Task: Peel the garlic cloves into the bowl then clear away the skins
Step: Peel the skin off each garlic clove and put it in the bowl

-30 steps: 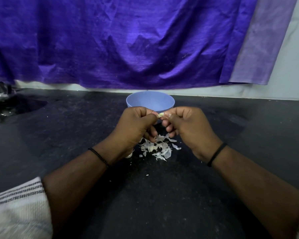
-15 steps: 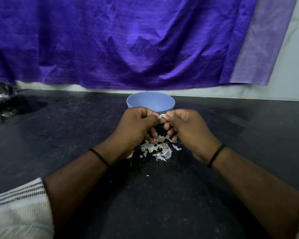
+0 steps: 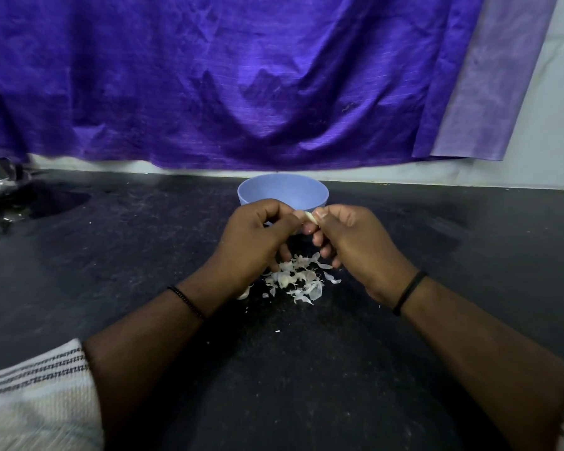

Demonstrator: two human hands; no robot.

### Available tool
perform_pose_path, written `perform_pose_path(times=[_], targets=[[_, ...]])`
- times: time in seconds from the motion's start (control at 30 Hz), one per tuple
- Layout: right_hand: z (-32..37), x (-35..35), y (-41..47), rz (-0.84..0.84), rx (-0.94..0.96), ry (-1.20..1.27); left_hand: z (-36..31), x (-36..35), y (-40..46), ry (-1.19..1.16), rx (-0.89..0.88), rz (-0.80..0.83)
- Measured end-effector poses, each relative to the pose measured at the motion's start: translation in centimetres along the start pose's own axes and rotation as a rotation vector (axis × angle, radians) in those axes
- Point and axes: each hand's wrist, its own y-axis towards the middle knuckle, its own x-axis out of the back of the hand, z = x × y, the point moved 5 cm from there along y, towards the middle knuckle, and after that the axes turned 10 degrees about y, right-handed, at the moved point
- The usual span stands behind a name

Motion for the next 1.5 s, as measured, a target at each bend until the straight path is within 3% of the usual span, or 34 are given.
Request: perform_pose_path(times=[0.17,0.57,0.93,1.13,1.5], targets=[[0.0,0.0,0.1,-0.016,0.089,-0.116,-0.1,0.4,0.0,-0.018,-0.015,-0.033],[-0.2,0.4,0.2,-0.055,0.094,0.009,0.1,1.0,0.1,0.034,-0.049,-0.112],[-0.1,0.5,0.3,-0.073,0.144,-0.052,-0.1,1.2,0.1,0.083,-0.075,-0.147],[-0.4,0.6,0.5,-0.068,0.078,0.098,0.0,0.9,0.1,0.032,-0.049,-0.114],[-0.2,0.7,0.4,-0.113,0.155,0.057,-0.2,1.1,0.1,-0.032,-0.02,-0.094]])
